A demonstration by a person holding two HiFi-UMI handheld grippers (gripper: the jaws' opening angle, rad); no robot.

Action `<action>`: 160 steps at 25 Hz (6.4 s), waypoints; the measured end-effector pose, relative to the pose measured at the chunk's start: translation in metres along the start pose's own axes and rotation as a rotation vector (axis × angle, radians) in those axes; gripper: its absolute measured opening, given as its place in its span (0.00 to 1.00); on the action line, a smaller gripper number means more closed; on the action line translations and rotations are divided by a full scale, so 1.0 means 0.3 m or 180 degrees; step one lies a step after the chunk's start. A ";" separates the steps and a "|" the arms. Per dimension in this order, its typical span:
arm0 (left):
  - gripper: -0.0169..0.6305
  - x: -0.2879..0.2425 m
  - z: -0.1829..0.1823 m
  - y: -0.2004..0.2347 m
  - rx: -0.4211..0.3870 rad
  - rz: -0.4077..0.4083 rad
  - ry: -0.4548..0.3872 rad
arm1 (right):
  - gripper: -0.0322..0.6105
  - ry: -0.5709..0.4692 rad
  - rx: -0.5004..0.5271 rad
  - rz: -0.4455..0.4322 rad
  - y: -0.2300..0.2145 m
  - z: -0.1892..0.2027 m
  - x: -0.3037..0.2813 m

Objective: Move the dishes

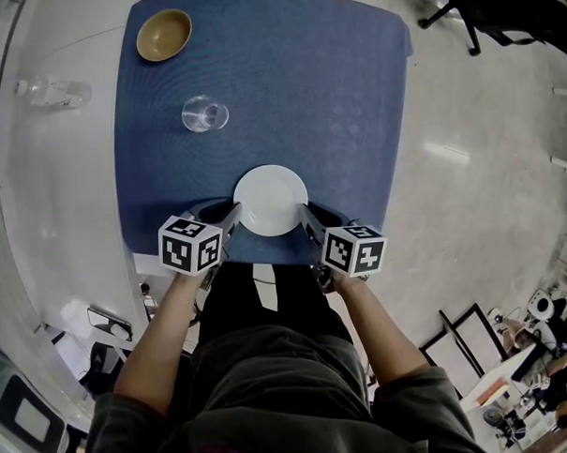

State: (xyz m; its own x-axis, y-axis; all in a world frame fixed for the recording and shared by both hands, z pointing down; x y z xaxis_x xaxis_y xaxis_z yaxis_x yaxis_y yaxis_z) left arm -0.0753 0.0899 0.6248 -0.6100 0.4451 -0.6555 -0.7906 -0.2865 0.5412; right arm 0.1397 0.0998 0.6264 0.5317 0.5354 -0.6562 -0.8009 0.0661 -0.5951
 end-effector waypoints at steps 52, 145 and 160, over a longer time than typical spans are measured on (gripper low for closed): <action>0.18 0.709 -0.669 -0.540 -0.1610 -0.0338 -0.2132 | 0.12 -0.1437 0.1561 -0.1205 0.537 -0.678 0.563; 0.05 0.510 -1.039 0.270 -0.0176 -0.1369 -0.2095 | 0.12 -0.1547 0.1281 -0.1172 0.624 -0.848 0.222; 0.05 0.704 -0.611 -0.164 -0.0551 -0.1128 -0.1677 | 0.12 -0.1521 0.1258 -0.1276 0.495 -0.720 0.461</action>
State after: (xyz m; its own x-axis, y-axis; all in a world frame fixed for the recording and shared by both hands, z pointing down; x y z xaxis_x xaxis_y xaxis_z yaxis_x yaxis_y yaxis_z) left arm -0.1751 0.0426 0.3633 -0.2383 0.8809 -0.4090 -0.9628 -0.1589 0.2187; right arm 0.1538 0.0018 0.3472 0.6989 0.7087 -0.0960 -0.6576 0.5839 -0.4761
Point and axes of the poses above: the fingertips, and each gripper's own axes: x backward along the fingers, y to its left, z out of its underside, the point moved 6 cm from there along x, backward along the fingers, and after that the axes turned 15 degrees about -y, right-handed, at the moved point
